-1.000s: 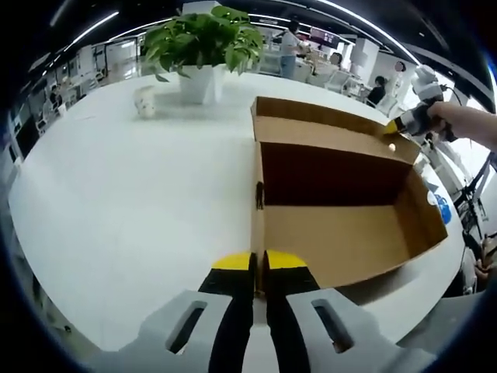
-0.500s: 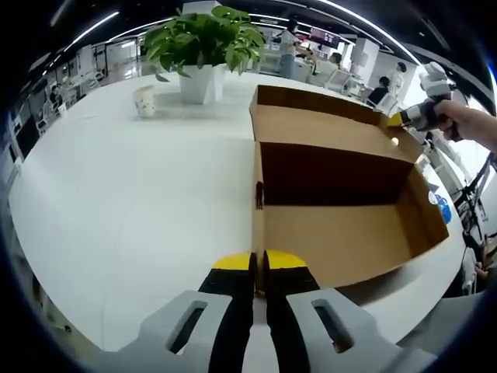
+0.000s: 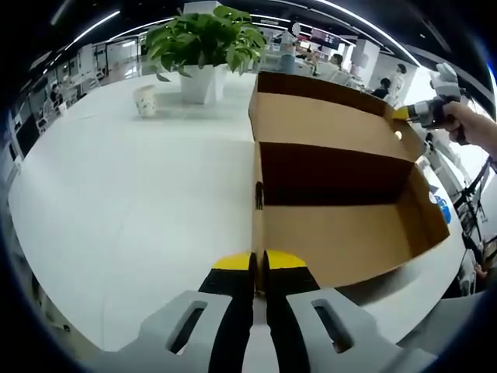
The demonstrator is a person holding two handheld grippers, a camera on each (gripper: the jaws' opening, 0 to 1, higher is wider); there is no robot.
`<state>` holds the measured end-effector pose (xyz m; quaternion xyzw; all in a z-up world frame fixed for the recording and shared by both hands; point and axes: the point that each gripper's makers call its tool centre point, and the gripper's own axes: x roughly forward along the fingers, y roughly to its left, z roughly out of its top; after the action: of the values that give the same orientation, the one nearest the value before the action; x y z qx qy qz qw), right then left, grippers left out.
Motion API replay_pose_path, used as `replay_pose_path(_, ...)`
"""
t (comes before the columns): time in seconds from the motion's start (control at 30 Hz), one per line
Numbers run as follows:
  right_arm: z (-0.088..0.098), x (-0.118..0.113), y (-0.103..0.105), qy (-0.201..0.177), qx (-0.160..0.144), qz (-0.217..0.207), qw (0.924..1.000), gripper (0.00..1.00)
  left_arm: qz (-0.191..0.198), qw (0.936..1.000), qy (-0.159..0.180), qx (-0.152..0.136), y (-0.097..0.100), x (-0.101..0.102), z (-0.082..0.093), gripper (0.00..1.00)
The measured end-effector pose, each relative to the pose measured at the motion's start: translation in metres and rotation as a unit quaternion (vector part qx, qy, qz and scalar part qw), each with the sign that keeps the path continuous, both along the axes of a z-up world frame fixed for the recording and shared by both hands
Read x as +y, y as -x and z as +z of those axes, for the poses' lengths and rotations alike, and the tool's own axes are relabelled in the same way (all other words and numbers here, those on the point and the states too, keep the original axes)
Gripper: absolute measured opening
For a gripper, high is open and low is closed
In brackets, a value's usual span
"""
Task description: Operate the shoe box by opening the lid, removing the specified soft item, and placing it in the target area until the item is outside and the box remains undamaged.
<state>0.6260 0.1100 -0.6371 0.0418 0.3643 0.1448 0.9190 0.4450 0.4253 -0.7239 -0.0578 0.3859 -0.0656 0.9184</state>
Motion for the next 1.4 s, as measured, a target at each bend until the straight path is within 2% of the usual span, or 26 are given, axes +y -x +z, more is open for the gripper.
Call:
replay_pose_path(0.43, 0.019, -0.001, 0.009, -0.014, -0.039, 0.005, 0.9991, 0.0, -0.002, 1.0, -0.001, -0.003, 0.003, -0.006, 0.003, 0.02)
replay_pose_path(0.5, 0.024, 0.001, 0.01, -0.01, -0.055, 0.016, 0.9983, 0.0, -0.001, 1.0, 0.0, -0.003, 0.003, -0.007, 0.003, 0.02)
replay_pose_path(0.83, 0.038, 0.006, 0.021, -0.016, -0.085, 0.027, 0.9958, 0.0, 0.004, 0.9999, 0.008, -0.005, 0.004, -0.009, 0.004, 0.03)
replay_pose_path(1.2, 0.041, 0.003, 0.039, -0.012, -0.101, 0.029, 0.9944, 0.0, 0.0, 1.0, 0.007, -0.006, 0.005, -0.009, 0.004, 0.03)
replay_pose_path(1.4, 0.035, -0.006, 0.038, -0.012, -0.1, 0.025, 0.9946, 0.0, -0.004, 1.0, 0.006, -0.006, 0.005, -0.009, 0.003, 0.03)
